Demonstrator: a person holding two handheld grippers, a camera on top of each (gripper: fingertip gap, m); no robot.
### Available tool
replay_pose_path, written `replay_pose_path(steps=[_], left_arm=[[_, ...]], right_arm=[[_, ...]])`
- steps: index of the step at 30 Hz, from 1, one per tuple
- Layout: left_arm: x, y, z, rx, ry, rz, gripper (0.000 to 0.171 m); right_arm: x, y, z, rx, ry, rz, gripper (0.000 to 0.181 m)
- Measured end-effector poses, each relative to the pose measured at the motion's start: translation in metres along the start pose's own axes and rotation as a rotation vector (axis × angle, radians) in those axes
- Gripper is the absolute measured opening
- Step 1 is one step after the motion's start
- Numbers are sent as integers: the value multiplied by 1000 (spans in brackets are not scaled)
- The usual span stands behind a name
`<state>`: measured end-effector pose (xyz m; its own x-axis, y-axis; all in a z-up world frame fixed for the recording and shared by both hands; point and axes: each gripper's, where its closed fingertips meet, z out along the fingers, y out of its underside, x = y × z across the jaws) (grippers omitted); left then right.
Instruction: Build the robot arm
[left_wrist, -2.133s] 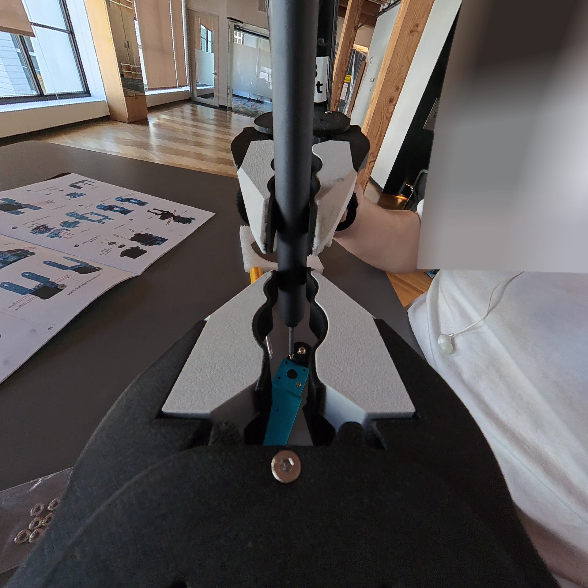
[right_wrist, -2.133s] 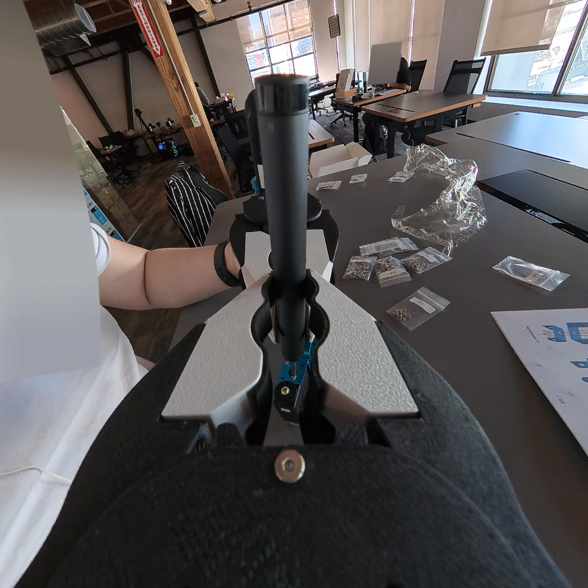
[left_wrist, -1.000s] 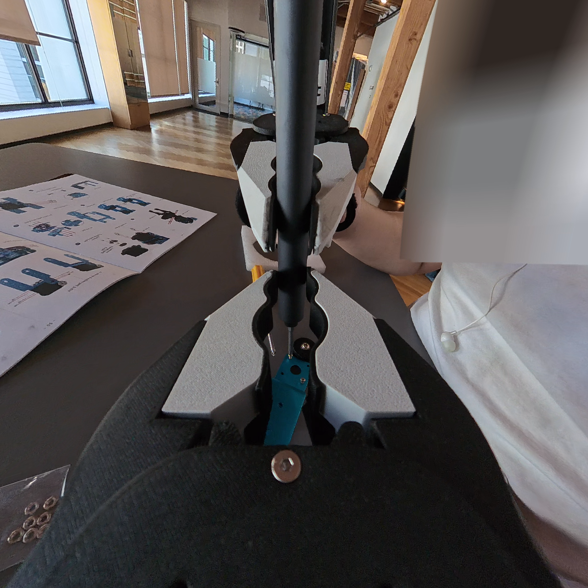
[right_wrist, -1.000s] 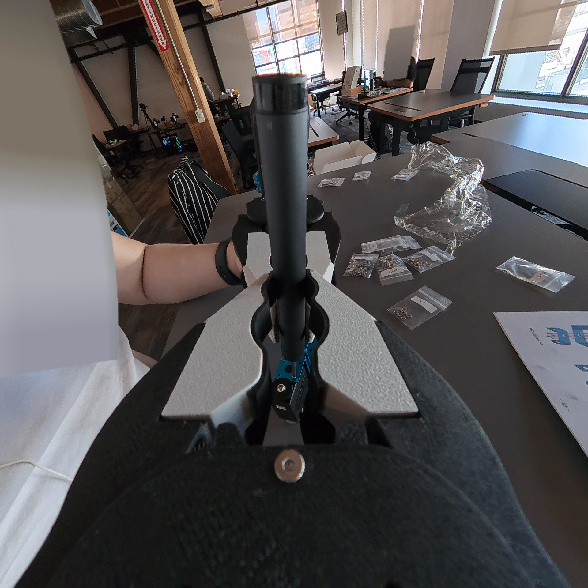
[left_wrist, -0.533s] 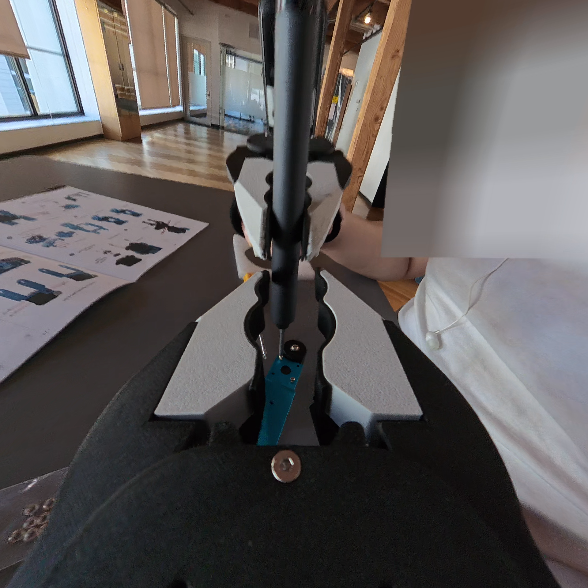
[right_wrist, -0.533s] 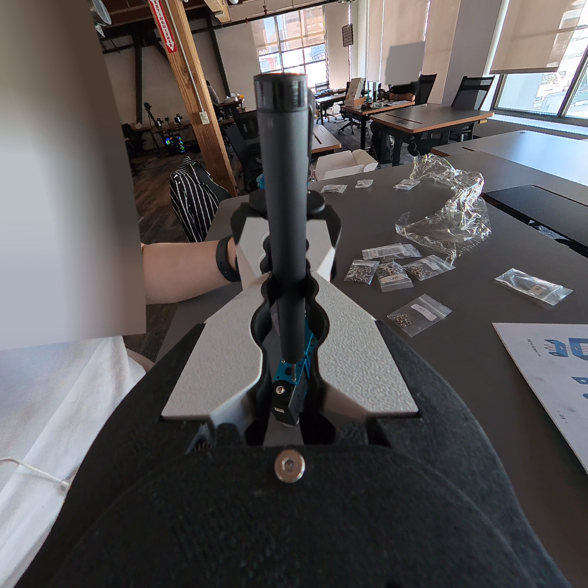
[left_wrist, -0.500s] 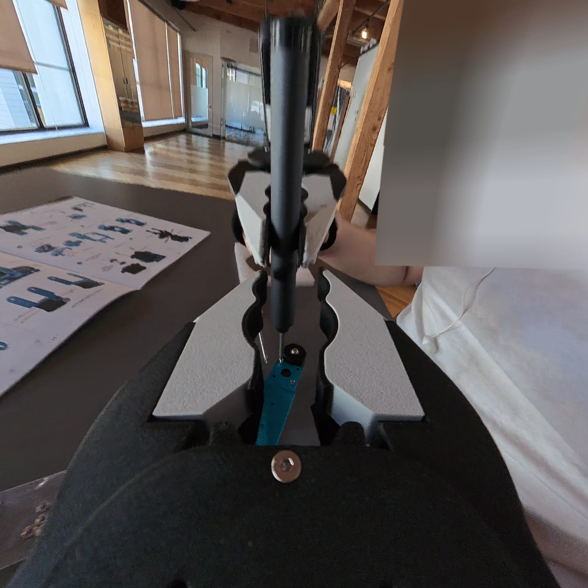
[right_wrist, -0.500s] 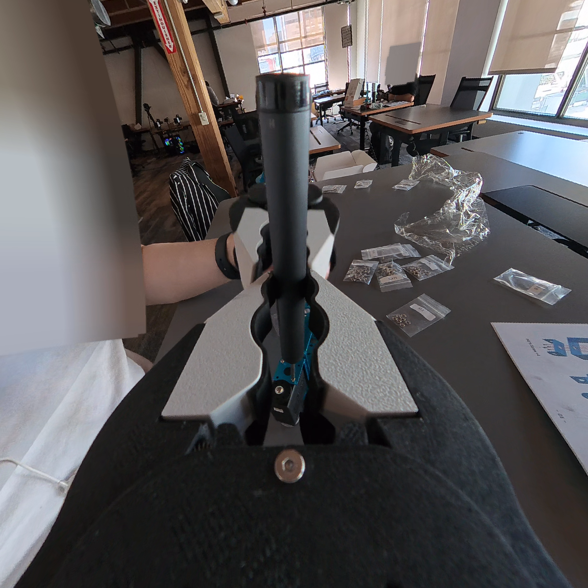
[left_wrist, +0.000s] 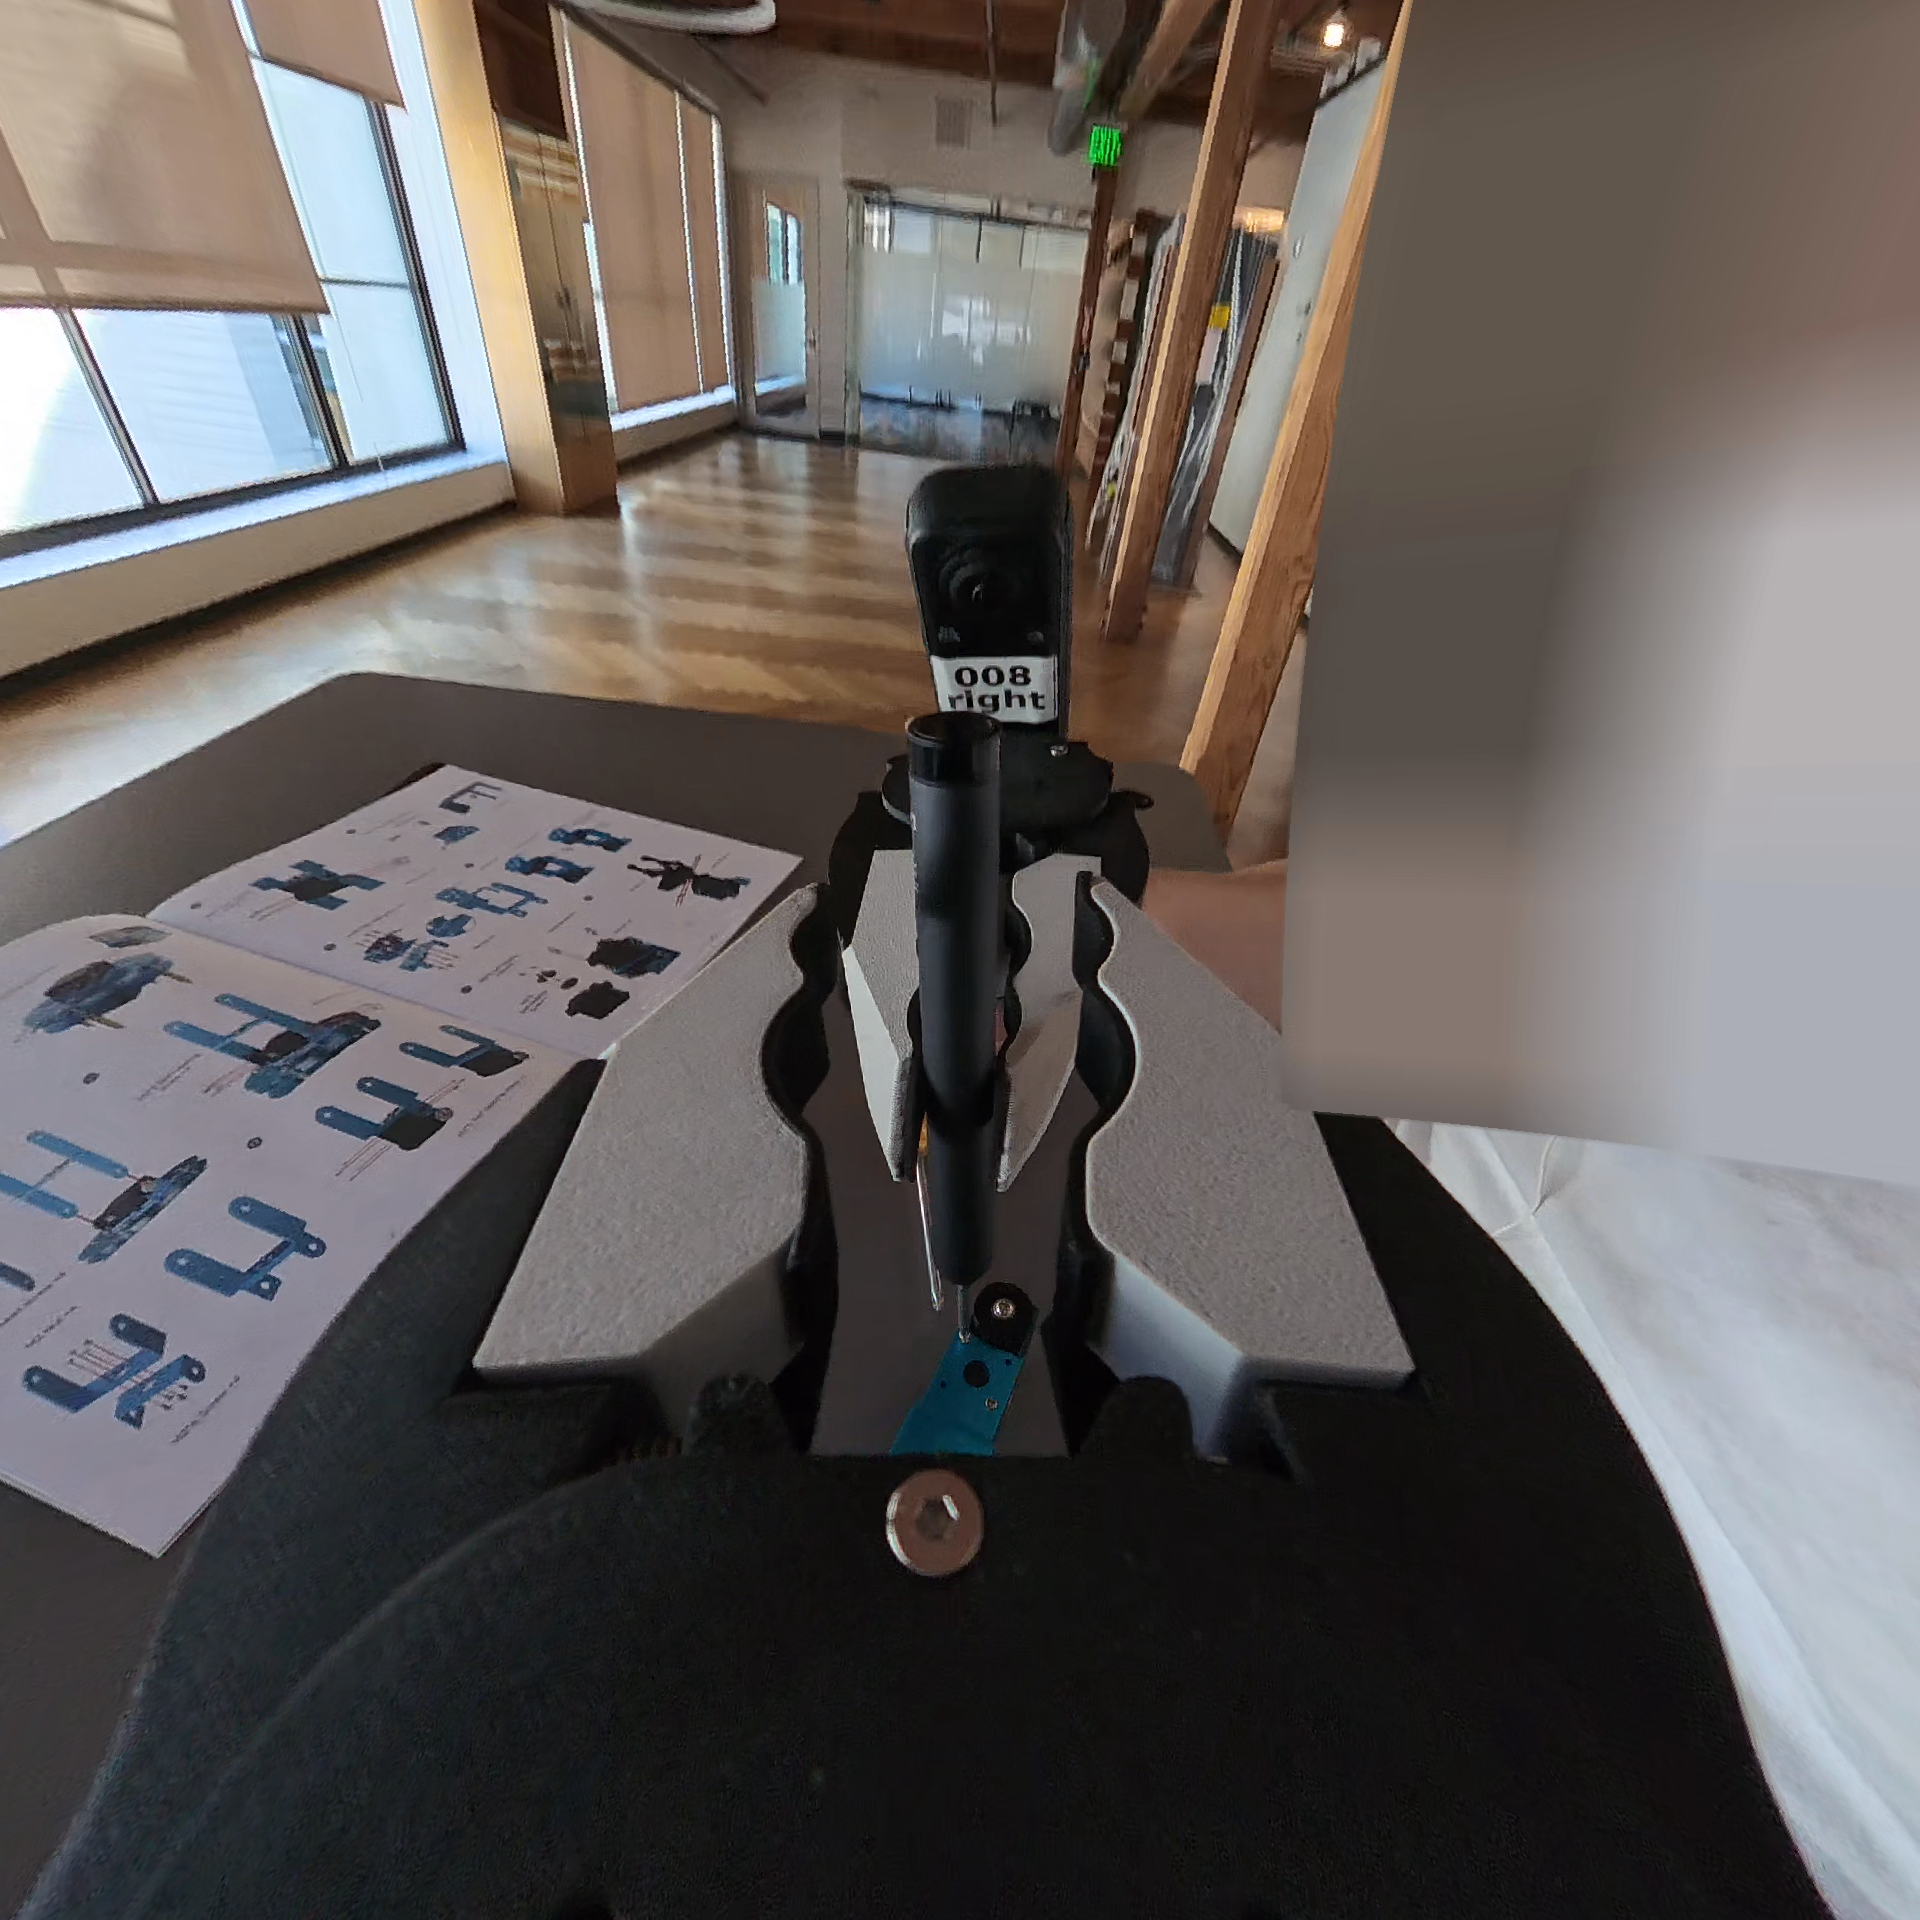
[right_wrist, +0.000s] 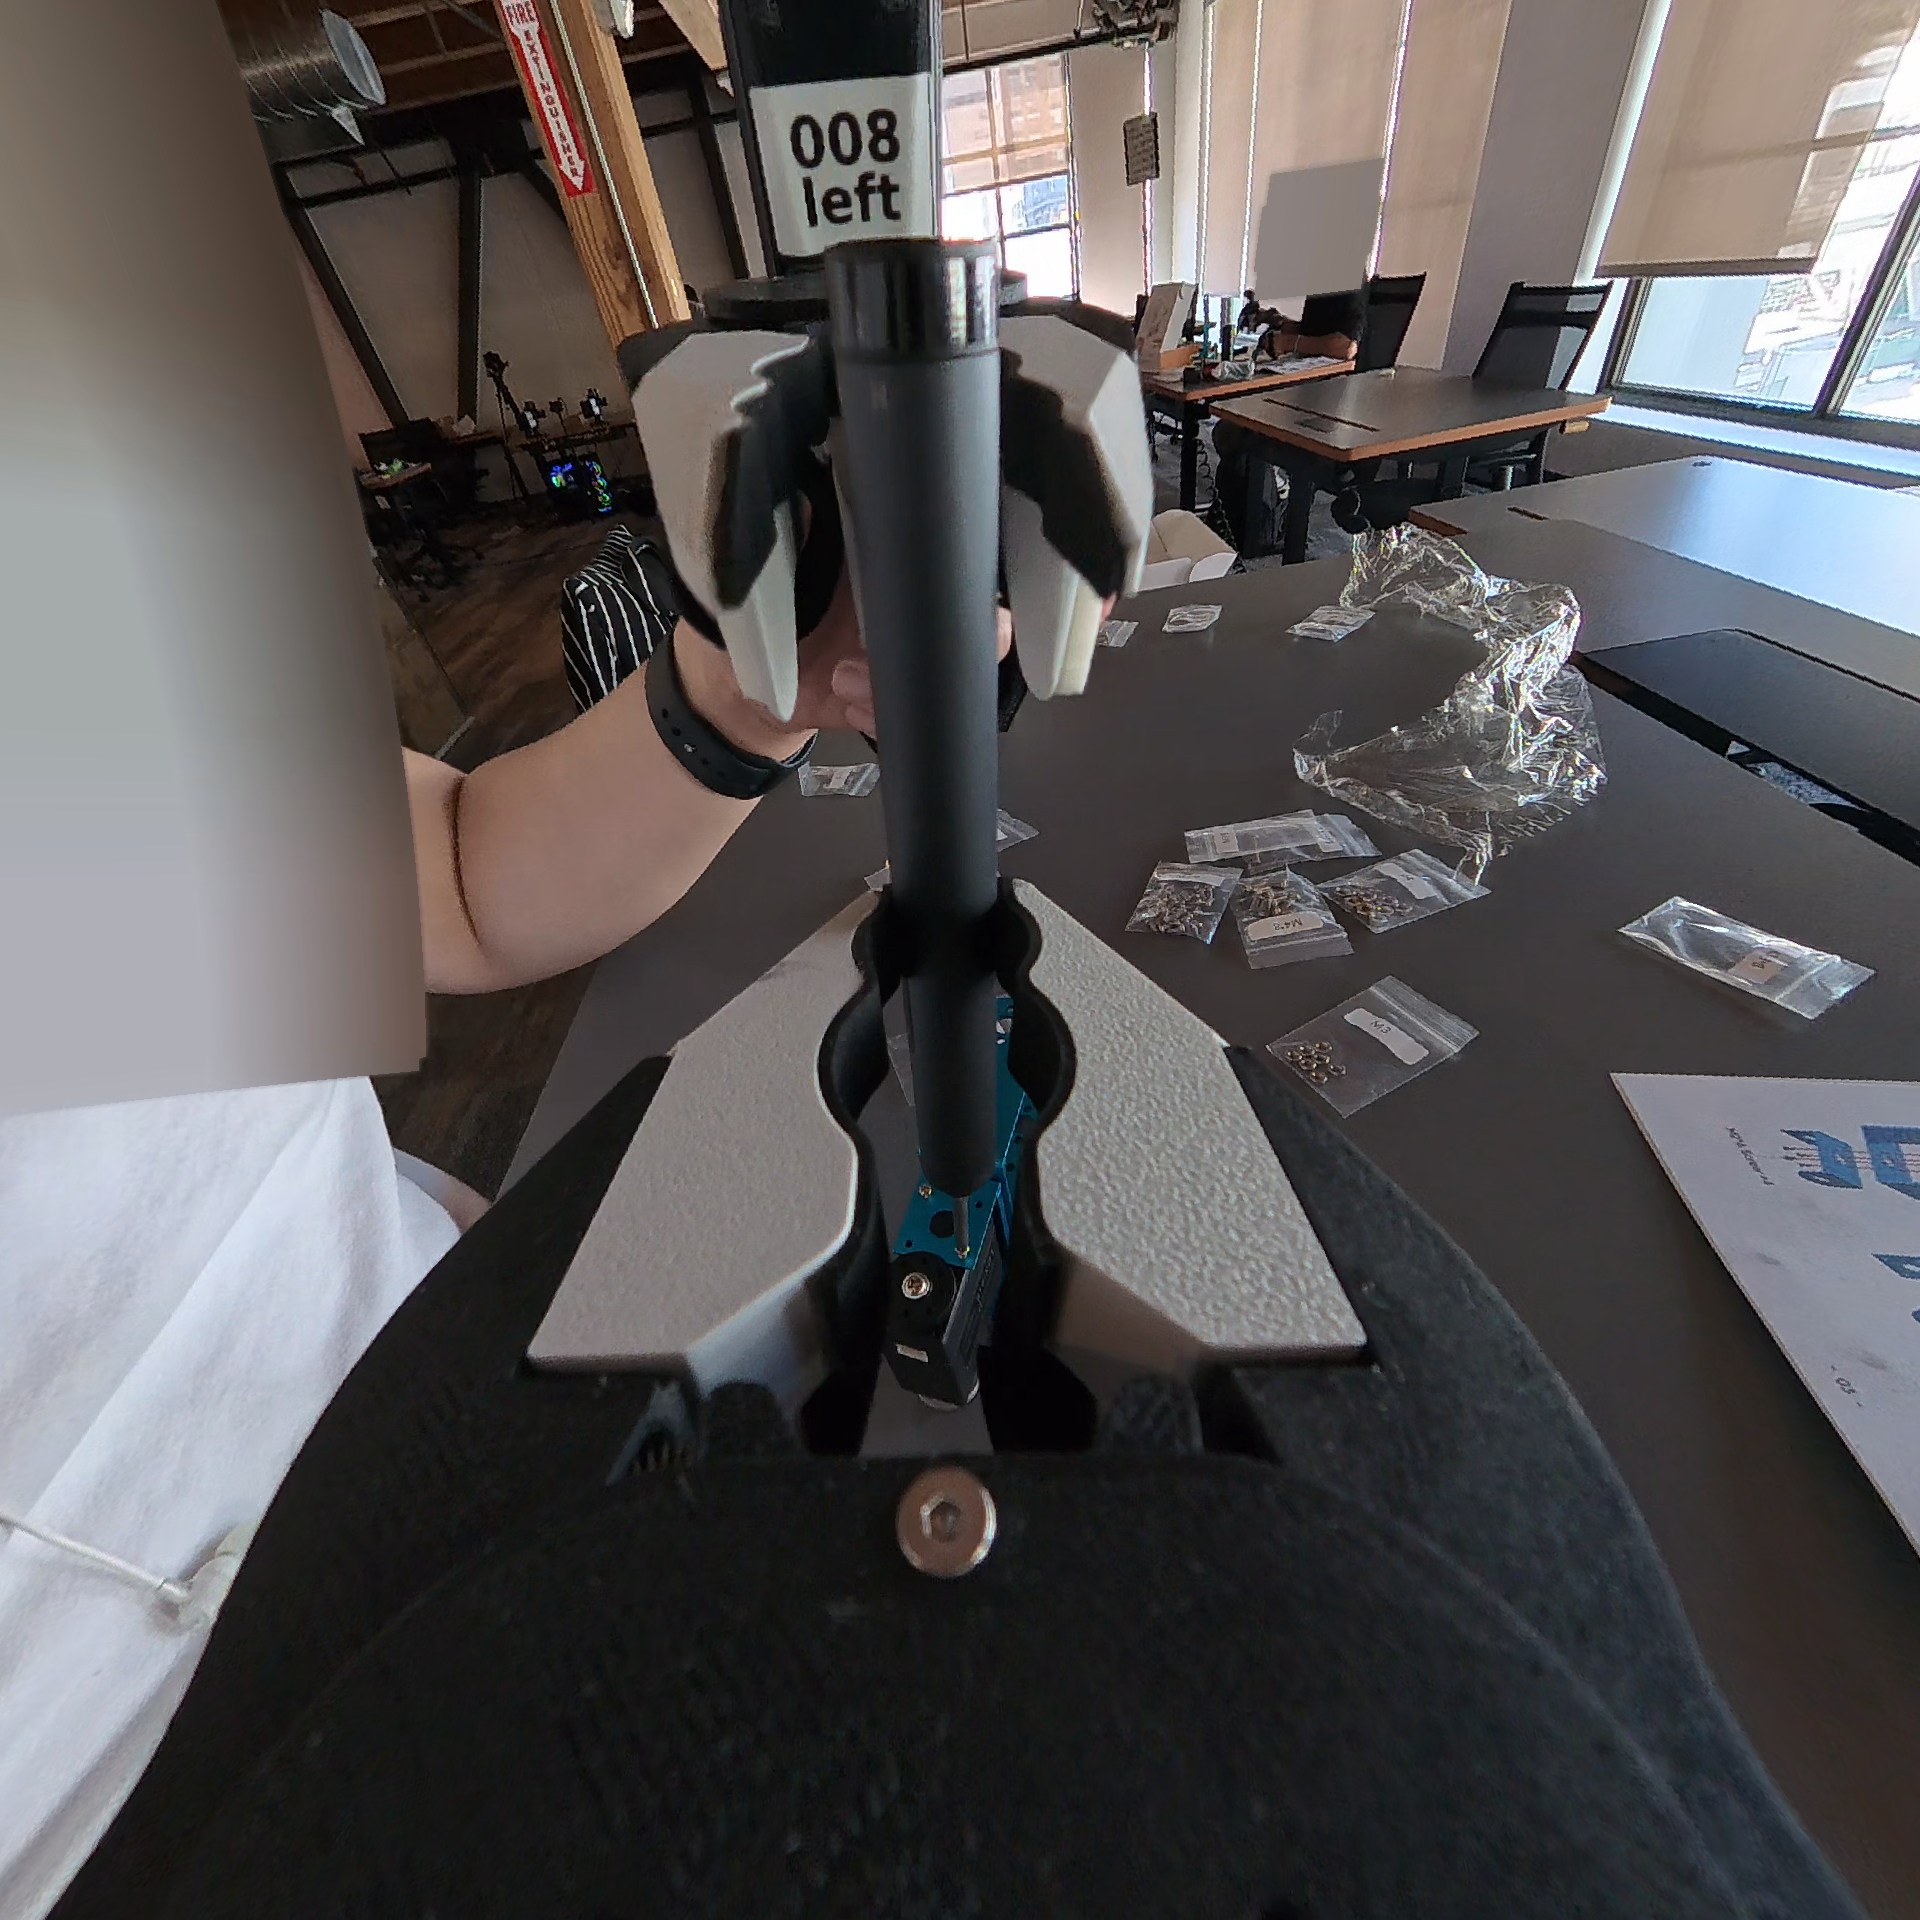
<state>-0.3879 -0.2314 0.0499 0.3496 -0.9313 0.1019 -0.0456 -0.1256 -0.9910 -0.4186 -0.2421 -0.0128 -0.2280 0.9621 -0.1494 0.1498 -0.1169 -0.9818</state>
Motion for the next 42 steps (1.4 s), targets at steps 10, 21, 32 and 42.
replay_pose_path(steps=[10,21,32,42], left_arm=[[1,13,15,-71,-17,41,16],[3,13,12,-64,-20,60,16],[4,13,15,-58,-2,58,15],[4,13,12,-56,-16,66,16]], right_arm=[[0,0,0,10,5,-9,17],[13,0,-37,17,36,-27,40],[-2,13,-20,-4,-92,-25,33],[-3,19,-11,-65,-194,-31,16]])
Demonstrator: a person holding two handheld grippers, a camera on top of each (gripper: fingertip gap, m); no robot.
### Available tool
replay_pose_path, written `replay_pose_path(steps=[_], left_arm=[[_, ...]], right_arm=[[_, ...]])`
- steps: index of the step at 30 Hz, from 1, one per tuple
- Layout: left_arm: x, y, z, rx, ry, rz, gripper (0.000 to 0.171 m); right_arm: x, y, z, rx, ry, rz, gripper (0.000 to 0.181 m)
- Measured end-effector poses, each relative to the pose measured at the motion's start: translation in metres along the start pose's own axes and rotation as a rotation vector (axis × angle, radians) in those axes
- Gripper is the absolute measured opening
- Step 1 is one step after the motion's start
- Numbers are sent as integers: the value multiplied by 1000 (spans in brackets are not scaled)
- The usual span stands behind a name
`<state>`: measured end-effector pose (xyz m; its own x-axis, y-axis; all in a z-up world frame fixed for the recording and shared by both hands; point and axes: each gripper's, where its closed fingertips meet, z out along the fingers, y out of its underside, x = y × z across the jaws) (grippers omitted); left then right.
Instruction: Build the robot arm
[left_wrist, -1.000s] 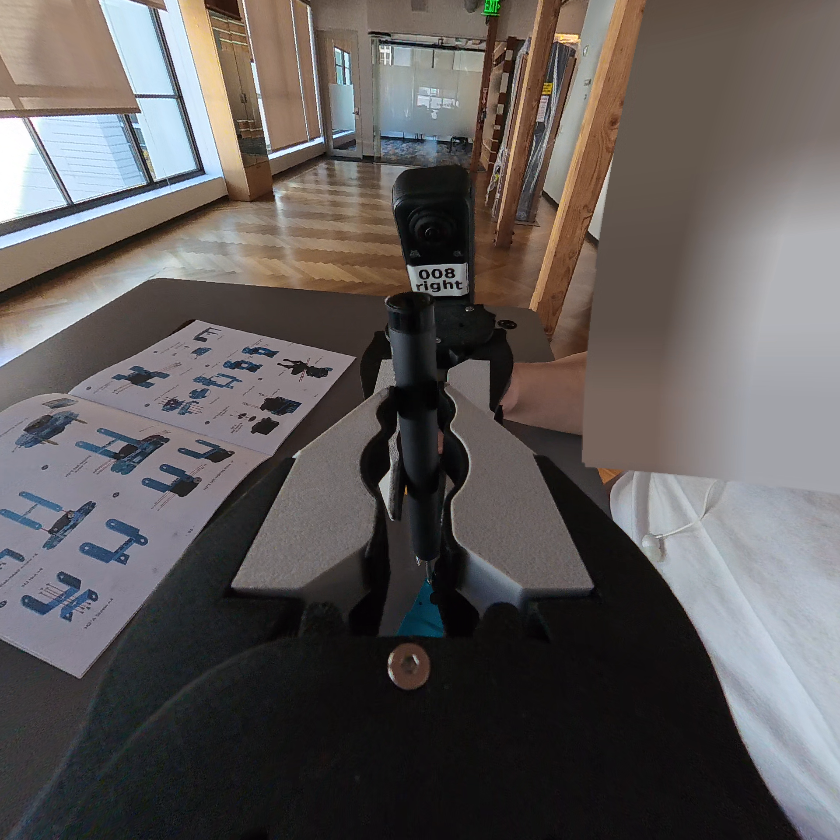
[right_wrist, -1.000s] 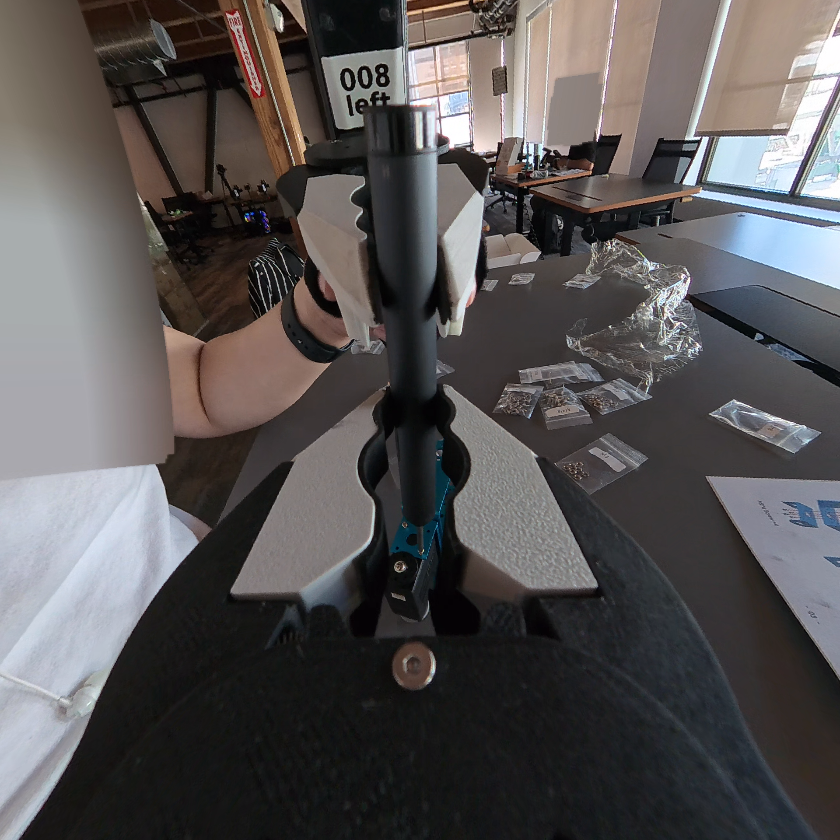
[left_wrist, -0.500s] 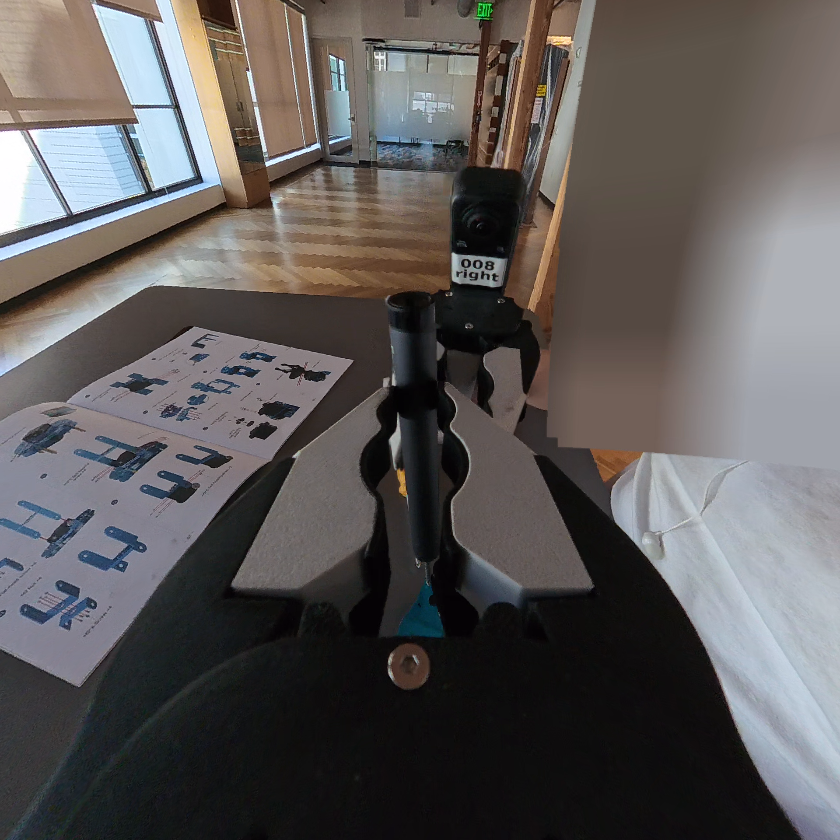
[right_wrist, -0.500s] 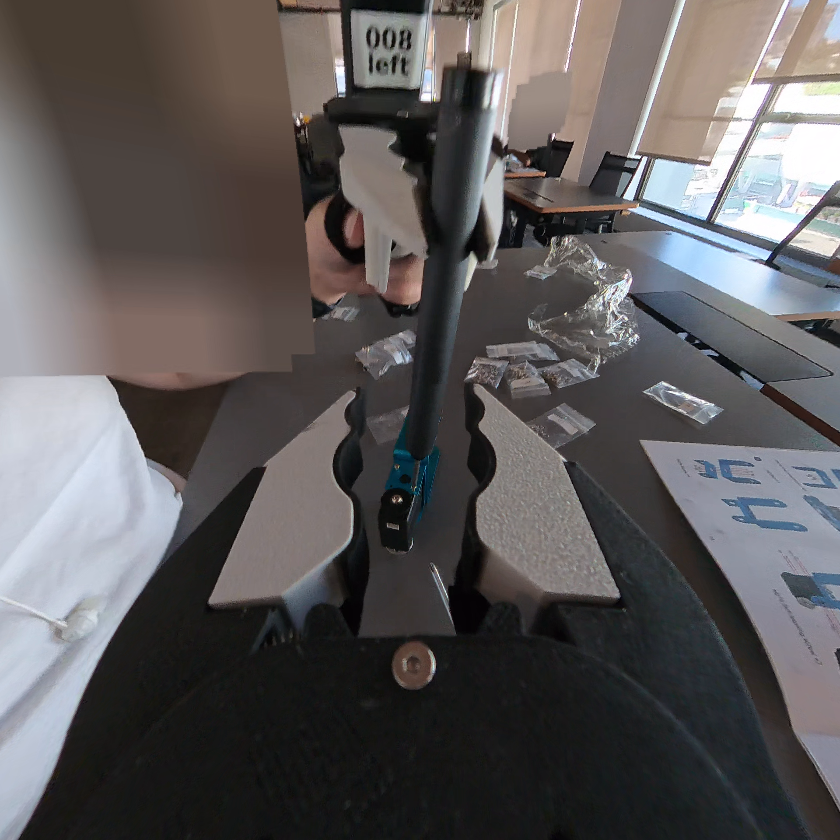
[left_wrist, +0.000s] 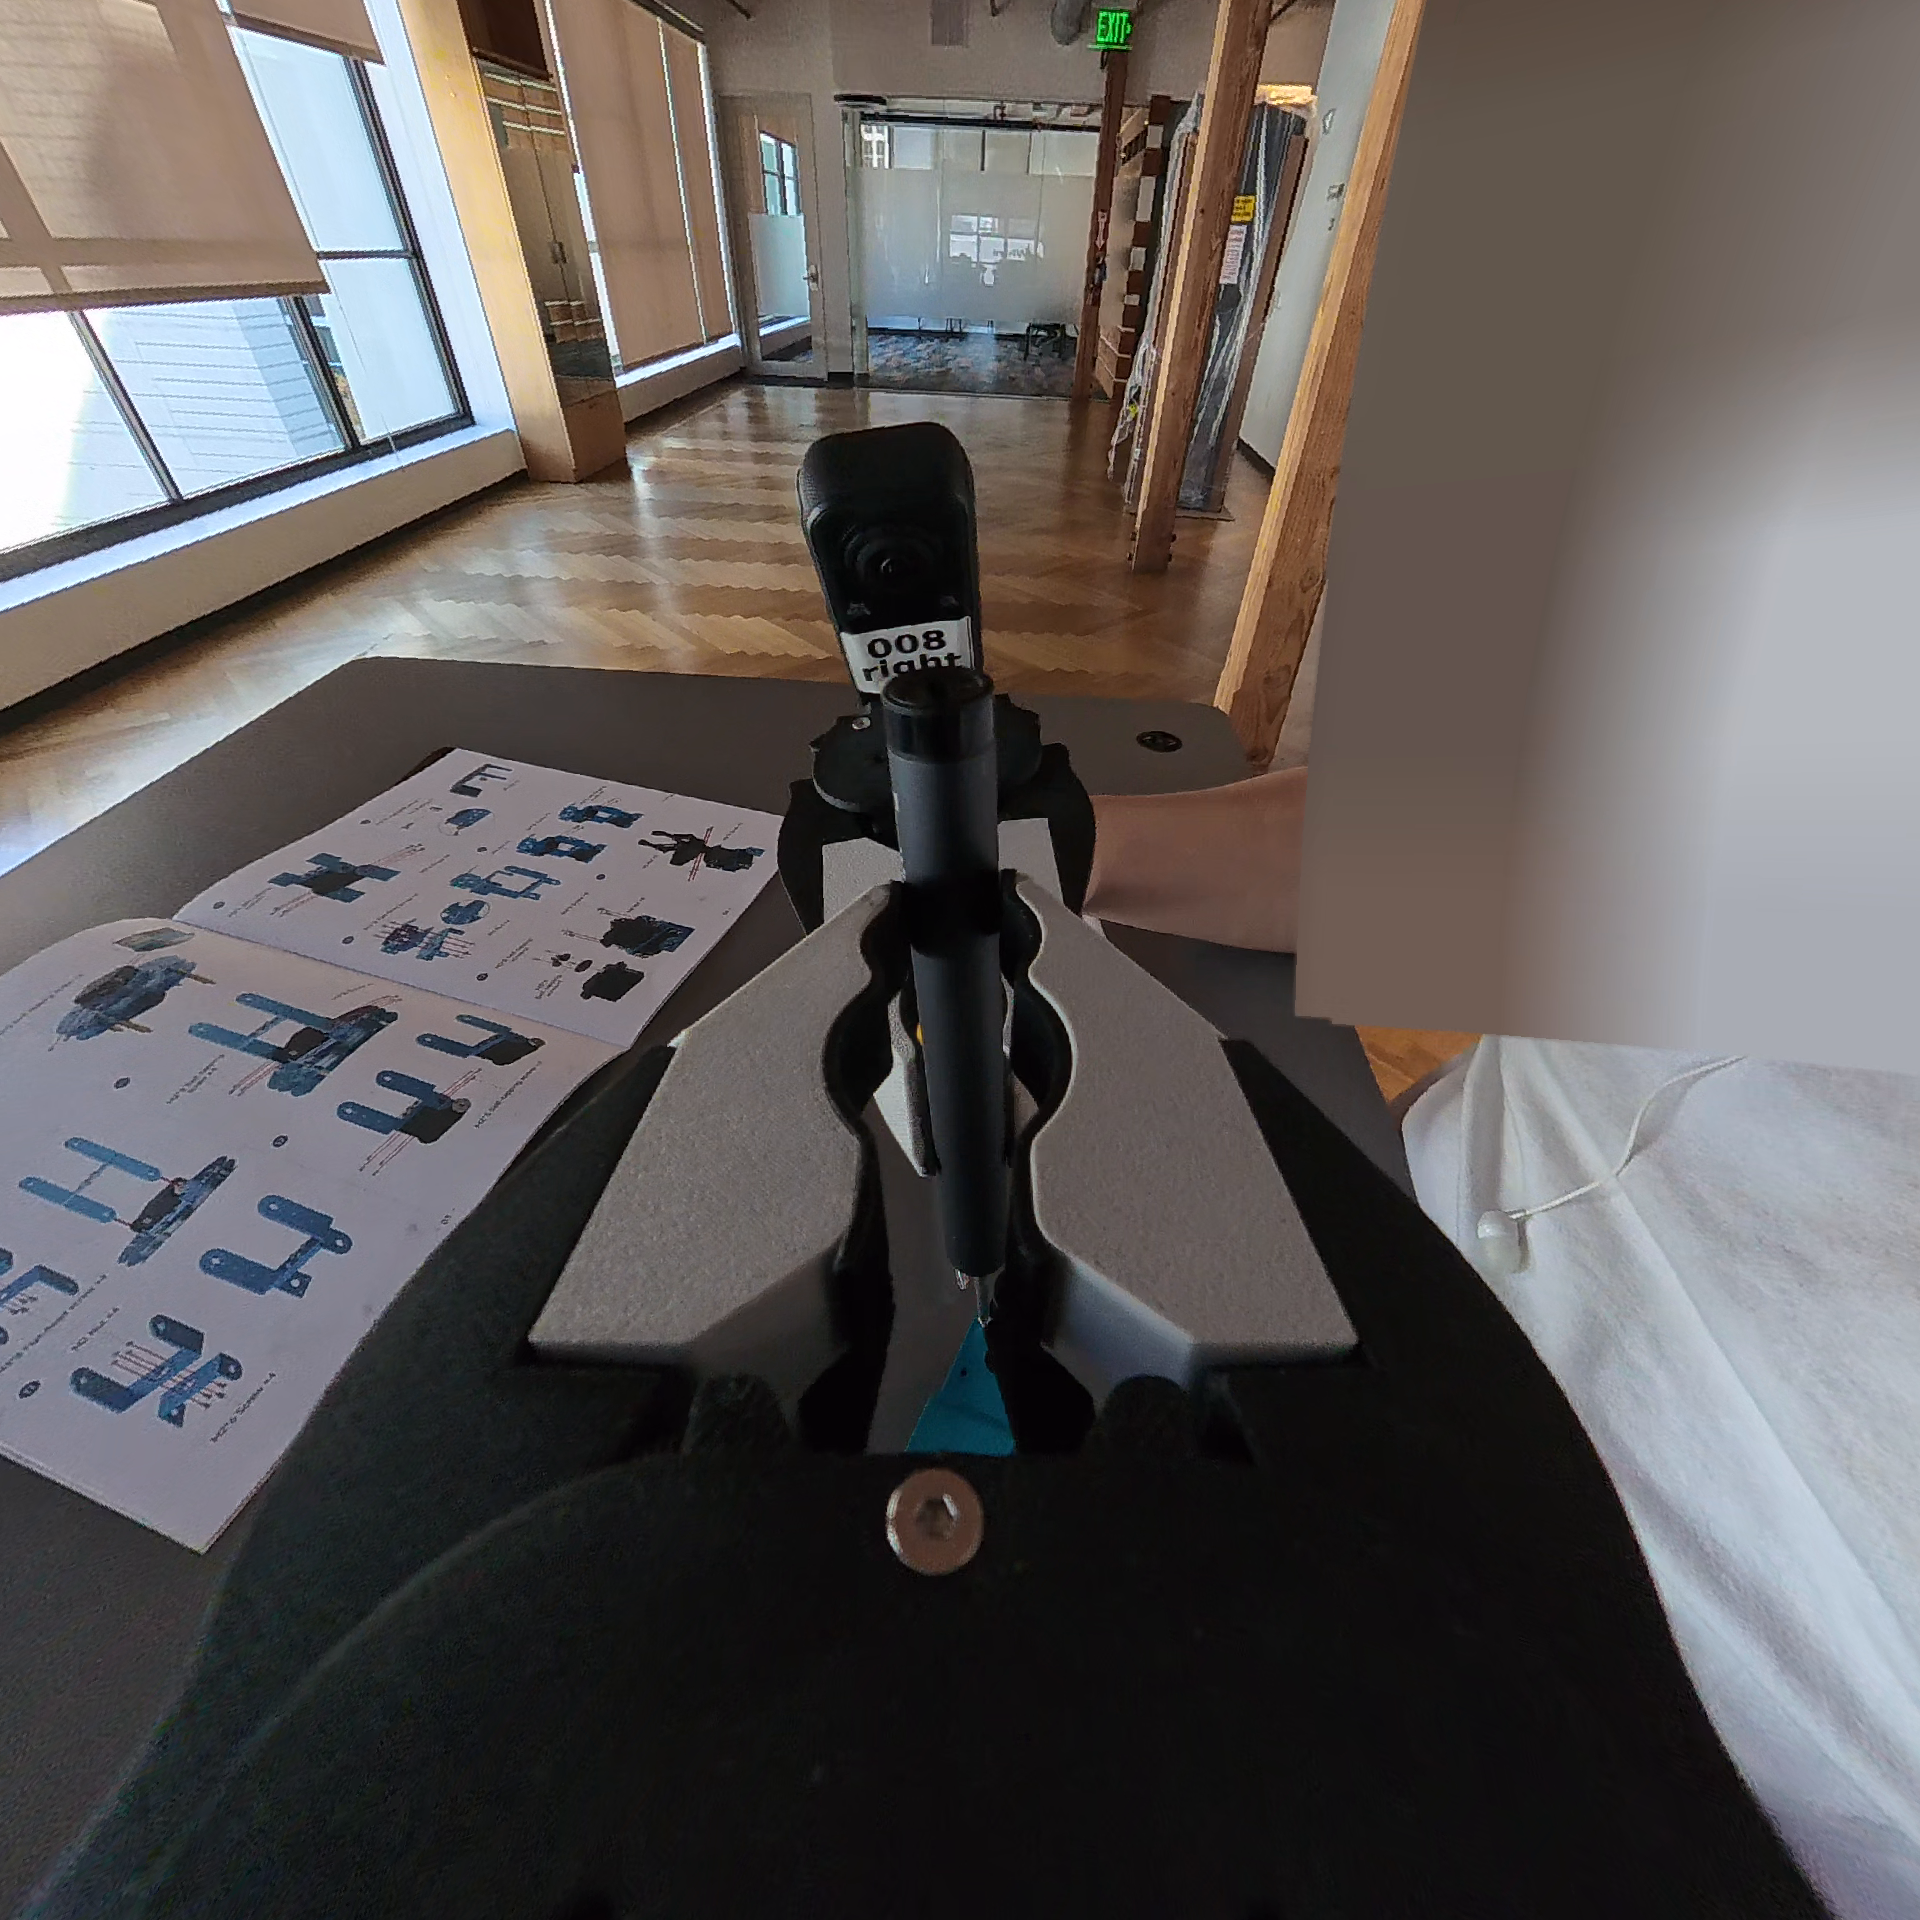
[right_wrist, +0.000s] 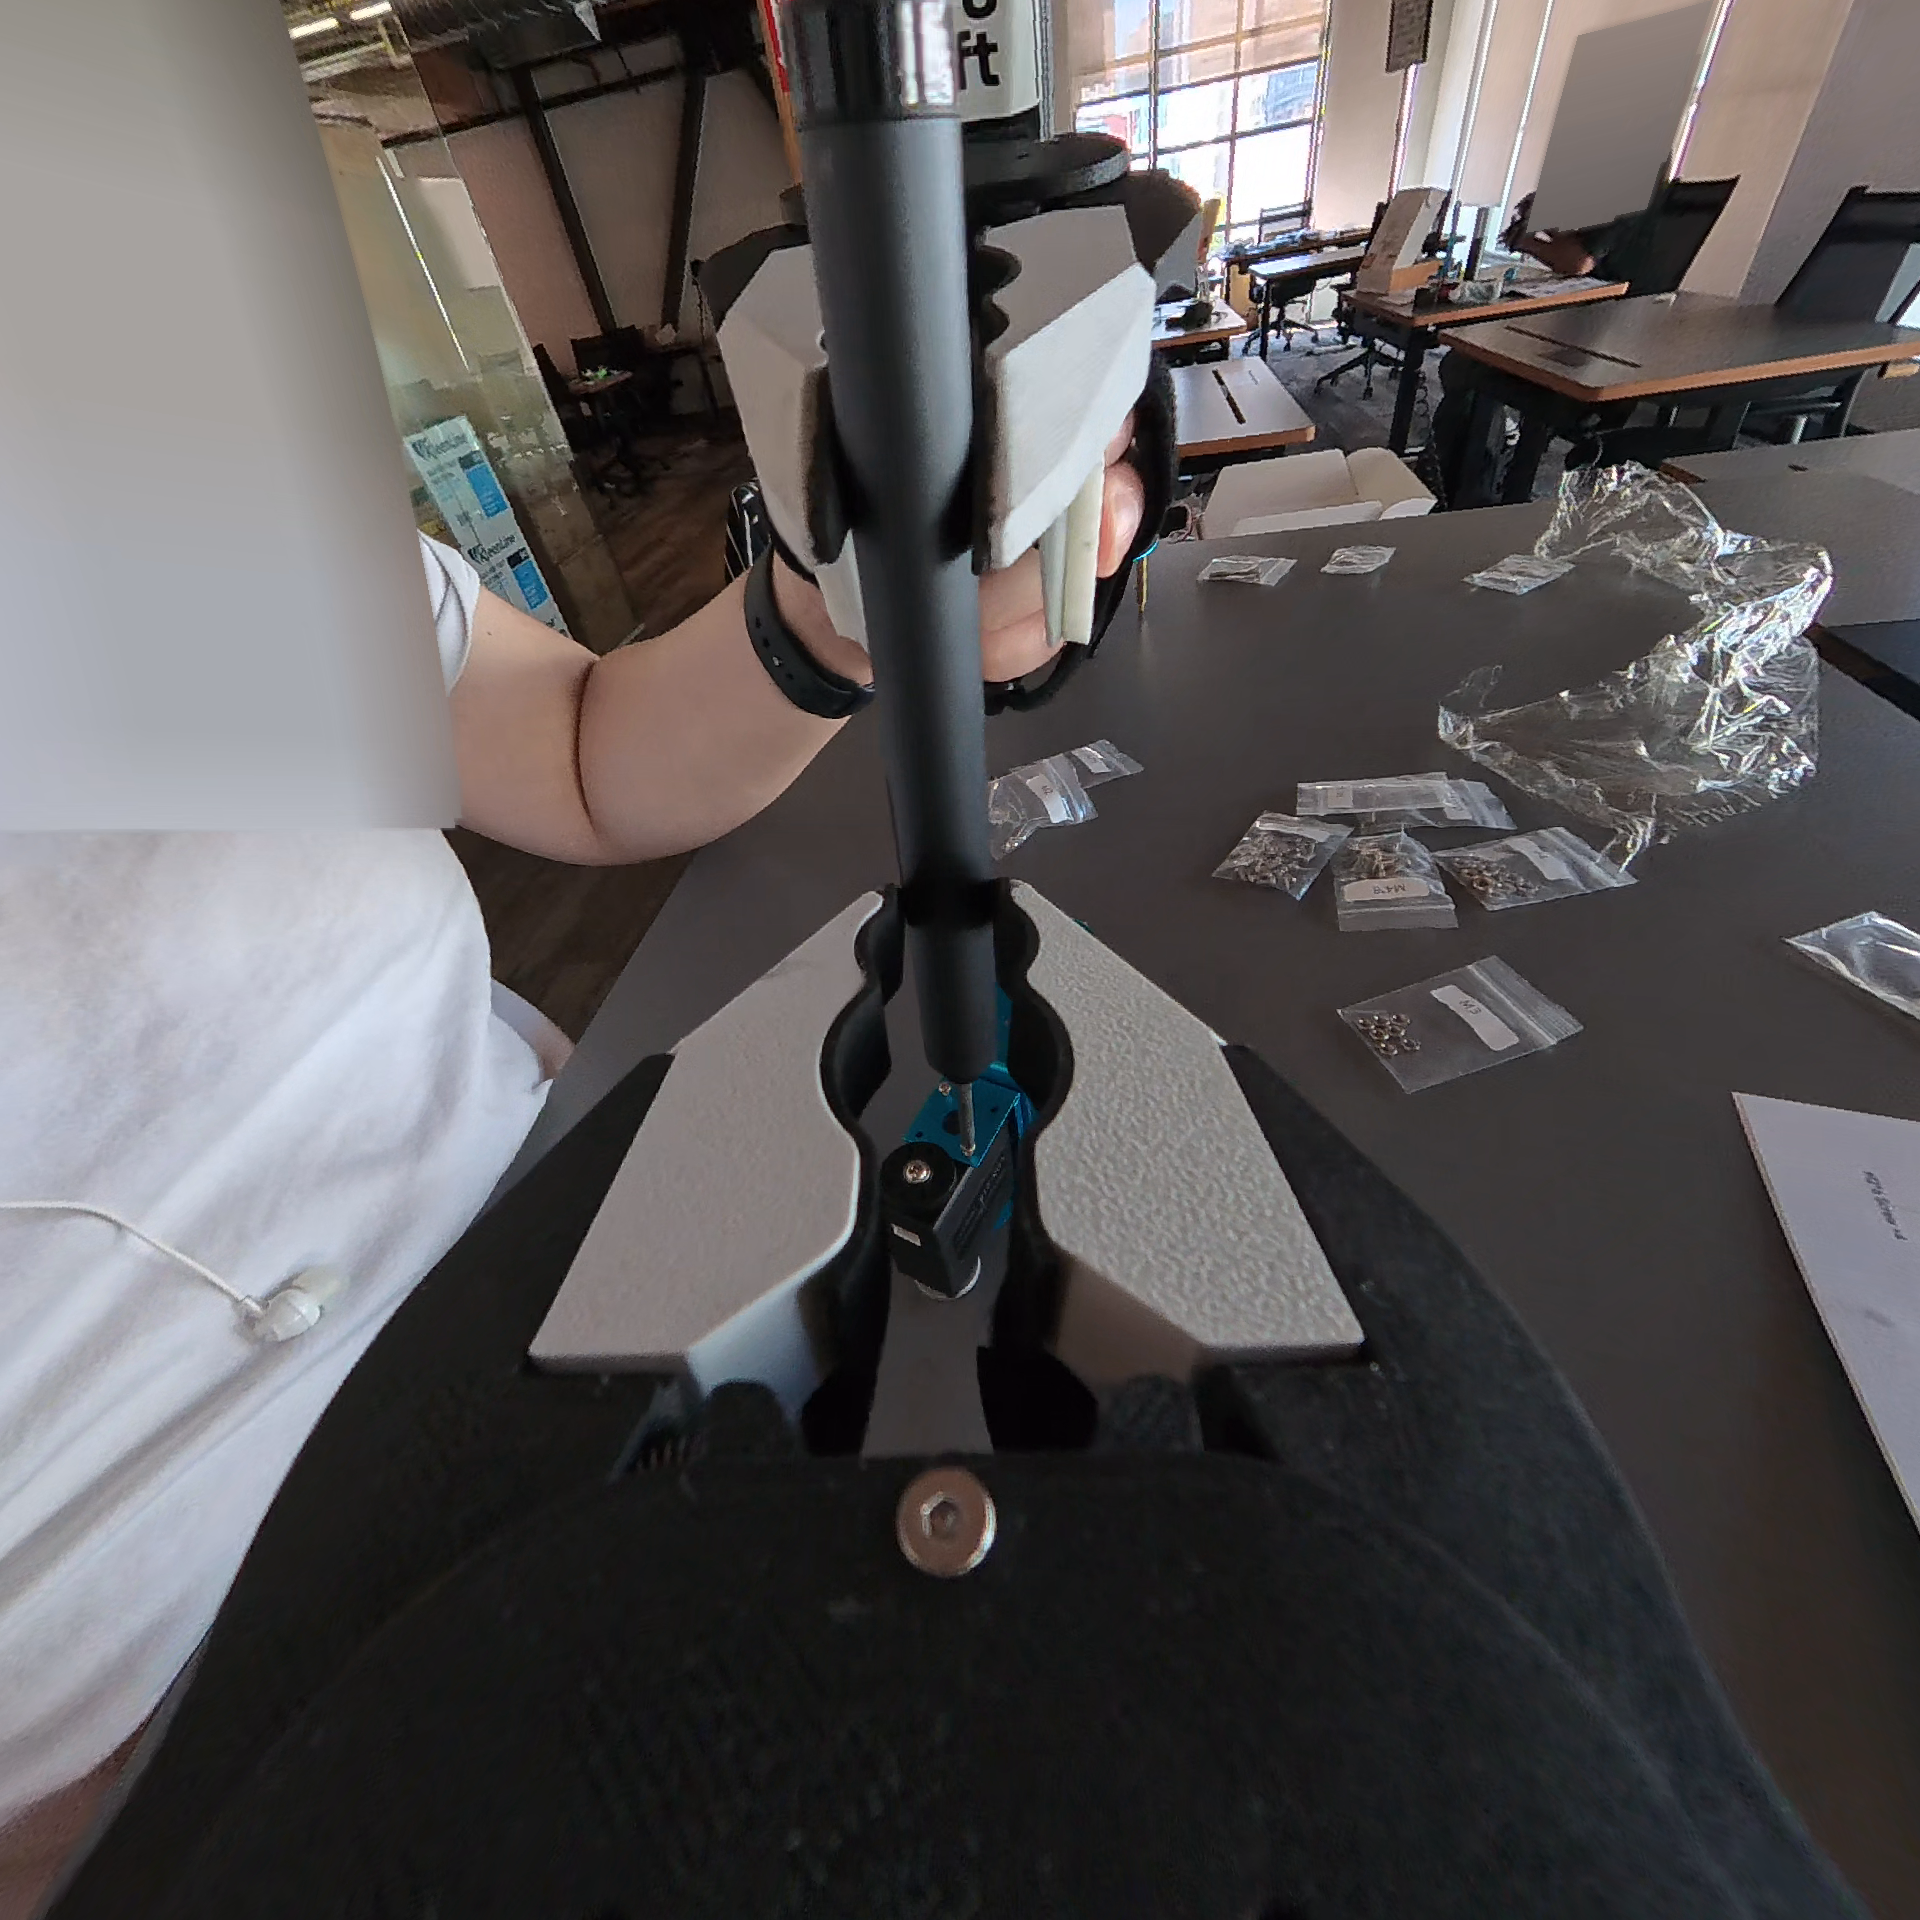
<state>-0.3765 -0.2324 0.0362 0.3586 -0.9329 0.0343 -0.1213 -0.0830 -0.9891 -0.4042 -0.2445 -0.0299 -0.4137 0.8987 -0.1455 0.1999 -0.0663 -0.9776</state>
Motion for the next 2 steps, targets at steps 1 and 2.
replay_pose_path(steps=[1,2], left_arm=[[0,0,0,0,2,1,16],[0,0,0,1,3,2,16]], right_arm=[[0,0,0,0,-3,5,16],[0,0,0,3,-7,10,16]])
